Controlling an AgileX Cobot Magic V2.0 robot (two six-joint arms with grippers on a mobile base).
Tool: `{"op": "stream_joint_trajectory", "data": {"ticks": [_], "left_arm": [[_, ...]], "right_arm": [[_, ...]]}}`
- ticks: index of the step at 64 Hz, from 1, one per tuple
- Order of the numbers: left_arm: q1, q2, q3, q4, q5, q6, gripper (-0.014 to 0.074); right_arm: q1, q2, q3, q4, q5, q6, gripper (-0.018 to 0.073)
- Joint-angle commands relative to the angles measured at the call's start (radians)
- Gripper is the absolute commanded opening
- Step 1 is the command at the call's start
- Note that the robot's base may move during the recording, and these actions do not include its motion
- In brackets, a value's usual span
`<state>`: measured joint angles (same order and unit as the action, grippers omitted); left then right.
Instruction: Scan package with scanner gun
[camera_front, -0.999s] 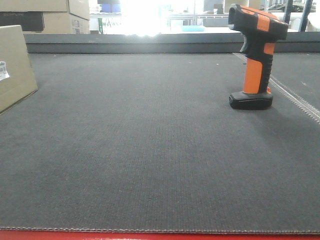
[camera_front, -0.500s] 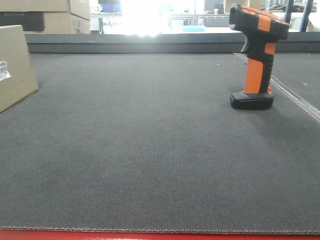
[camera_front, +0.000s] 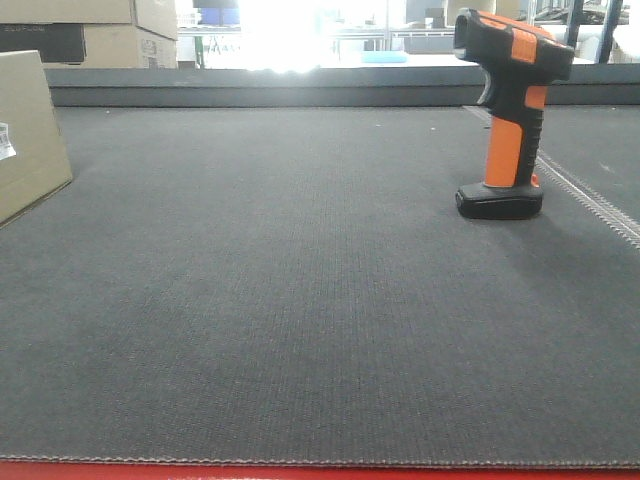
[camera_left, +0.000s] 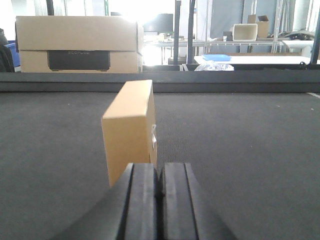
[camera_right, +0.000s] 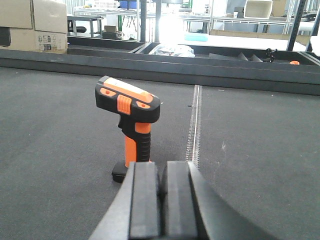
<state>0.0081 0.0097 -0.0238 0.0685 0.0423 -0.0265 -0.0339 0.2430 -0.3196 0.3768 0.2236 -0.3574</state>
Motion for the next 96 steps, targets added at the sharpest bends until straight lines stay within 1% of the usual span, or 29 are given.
{"op": "stream_joint_trajectory", "data": {"ticks": [1, 2, 8, 14, 59, 66, 69, 70, 74, 76, 77, 90, 96], "left_arm": [[-0.006, -0.01, 0.024, -0.02, -0.058, -0.005, -0.0111], [-0.006, -0.01, 0.024, -0.02, -0.042, -0.005, -0.0111], [-0.008, -0.01, 0.024, -0.02, -0.042, -0.005, -0.0111], [-0.008, -0.01, 0.024, -0.02, -0.065, -0.005, -0.0111], [-0.008, -0.01, 0.024, -0.02, -0.065, -0.005, -0.0111], [-0.008, -0.01, 0.024, -0.02, -0.065, -0.005, -0.0111], [-0.008, -0.01, 0.024, -0.02, -0.065, -0.005, -0.0111], [-0.008, -0.01, 0.024, -0.02, -0.065, -0.005, -0.0111], [-0.008, -0.01, 0.024, -0.02, -0.065, -0.005, -0.0111], [-0.008, -0.01, 0.024, -0.02, -0.065, -0.005, -0.0111], [-0.008, -0.01, 0.024, -0.02, -0.065, -0.005, -0.0111], [-0.008, -0.01, 0.024, -0.02, -0.065, -0.005, -0.0111], [-0.008, -0.01, 0.024, -0.02, -0.065, -0.005, -0.0111]], "right_arm": [[-0.004, -0.005, -0.001, -0.007, -0.022, -0.007, -0.0153], [-0.004, -0.005, -0.001, -0.007, -0.022, -0.007, -0.0153], [-0.004, -0.005, -0.001, -0.007, -0.022, -0.007, -0.0153], [-0.004, -0.005, -0.001, -0.007, -0.022, -0.007, -0.0153], [-0.004, -0.005, -0.001, -0.007, -0.022, -0.007, -0.0153], [-0.004, -0.005, -0.001, -0.023, -0.017, -0.007, -0.0153], [-0.004, -0.005, -0.001, -0.065, -0.015, 0.048, -0.0153], [-0.004, -0.005, 0.0, -0.087, -0.015, 0.089, -0.0153], [-0.004, -0.007, 0.008, -0.22, -0.015, 0.233, -0.0153], [-0.004, -0.009, 0.015, -0.272, -0.015, 0.295, -0.0153], [-0.004, -0.012, 0.019, -0.284, -0.018, 0.308, -0.0153], [-0.004, -0.125, 0.14, -0.287, -0.091, 0.315, -0.0153], [-0.004, -0.196, 0.209, -0.287, -0.098, 0.313, -0.0153]]}}
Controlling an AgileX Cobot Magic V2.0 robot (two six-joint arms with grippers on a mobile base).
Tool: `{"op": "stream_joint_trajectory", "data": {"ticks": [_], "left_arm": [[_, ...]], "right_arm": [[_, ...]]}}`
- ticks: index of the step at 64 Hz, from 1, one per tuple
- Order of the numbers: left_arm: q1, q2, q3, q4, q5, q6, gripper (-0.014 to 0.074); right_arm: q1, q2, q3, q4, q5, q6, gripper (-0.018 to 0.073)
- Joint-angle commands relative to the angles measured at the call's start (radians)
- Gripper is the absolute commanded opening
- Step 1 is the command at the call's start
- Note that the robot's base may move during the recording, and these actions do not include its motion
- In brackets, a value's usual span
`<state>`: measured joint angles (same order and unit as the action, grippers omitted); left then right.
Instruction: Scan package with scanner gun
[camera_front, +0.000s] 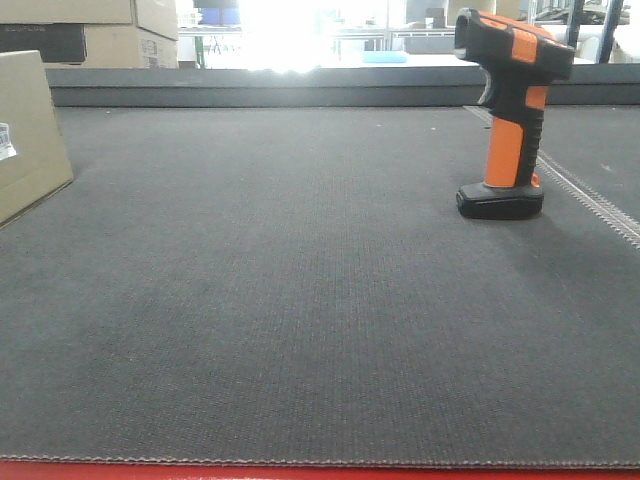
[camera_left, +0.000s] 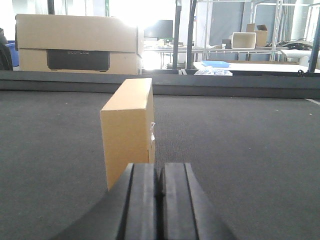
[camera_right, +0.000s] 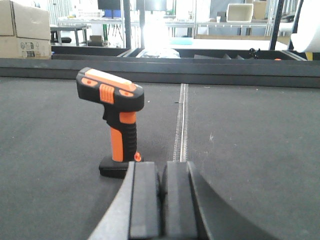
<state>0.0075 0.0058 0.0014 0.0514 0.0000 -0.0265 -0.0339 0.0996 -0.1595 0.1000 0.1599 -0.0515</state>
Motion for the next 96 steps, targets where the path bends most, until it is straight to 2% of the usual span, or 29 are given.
{"op": "stream_joint_trajectory", "data": {"ticks": [1, 9, 25, 40, 96], "left_arm": [[-0.008, -0.006, -0.001, -0.003, -0.023, -0.005, -0.0111], [-0.008, -0.006, -0.001, -0.003, -0.023, -0.005, -0.0111], [-0.008, -0.006, -0.001, -0.003, -0.023, -0.005, -0.0111], [-0.008, -0.006, -0.001, -0.003, -0.023, -0.005, -0.0111], [-0.008, -0.006, -0.001, -0.003, -0.023, -0.005, -0.0111]], "right_arm": [[-0.004, -0.063, 0.059, -0.008, -0.034, 0.003, -0.0153], [-0.006, -0.1, 0.142, 0.049, -0.042, -0.071, -0.0153], [-0.008, -0.1, 0.159, 0.051, -0.091, -0.071, -0.0153], [-0.068, -0.1, 0.159, 0.06, -0.088, -0.071, -0.0153], [-0.067, -0.1, 0.159, 0.06, -0.078, -0.071, -0.0153]]}}
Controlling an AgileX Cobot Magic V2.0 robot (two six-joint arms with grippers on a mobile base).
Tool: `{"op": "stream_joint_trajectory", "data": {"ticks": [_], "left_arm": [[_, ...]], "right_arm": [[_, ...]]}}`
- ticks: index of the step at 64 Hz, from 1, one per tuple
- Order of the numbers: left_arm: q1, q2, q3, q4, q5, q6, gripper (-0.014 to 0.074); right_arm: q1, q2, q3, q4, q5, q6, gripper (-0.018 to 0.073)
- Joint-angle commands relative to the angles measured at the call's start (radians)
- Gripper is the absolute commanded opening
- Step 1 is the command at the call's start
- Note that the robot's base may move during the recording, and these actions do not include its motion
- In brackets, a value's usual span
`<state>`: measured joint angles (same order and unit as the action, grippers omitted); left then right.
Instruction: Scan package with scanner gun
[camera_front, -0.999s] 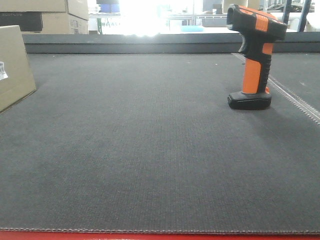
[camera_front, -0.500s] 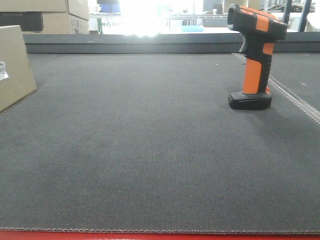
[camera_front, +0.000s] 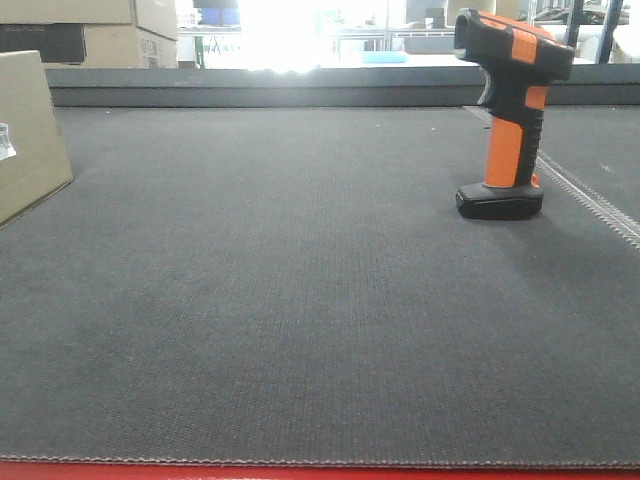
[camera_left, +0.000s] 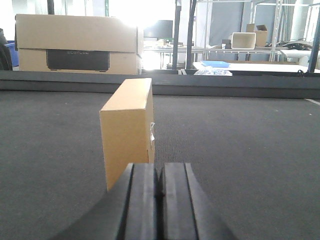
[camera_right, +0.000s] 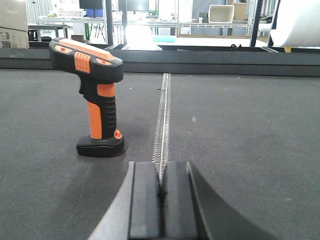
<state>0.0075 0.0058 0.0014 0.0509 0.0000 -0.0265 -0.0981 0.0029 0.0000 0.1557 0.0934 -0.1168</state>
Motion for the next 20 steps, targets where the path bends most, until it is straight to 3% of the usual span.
{"op": "stream_joint_trajectory", "data": {"ticks": [1, 20], "left_arm": [[-0.008, -0.006, -0.001, -0.002, -0.023, -0.005, -0.0111], [-0.008, -0.006, -0.001, -0.002, -0.023, -0.005, -0.0111]], "right_arm": [[-0.003, -0.003, 0.0, 0.005, -0.011, -0.006, -0.0153], [-0.003, -0.003, 0.0, 0.005, -0.011, -0.006, -0.0153]]}}
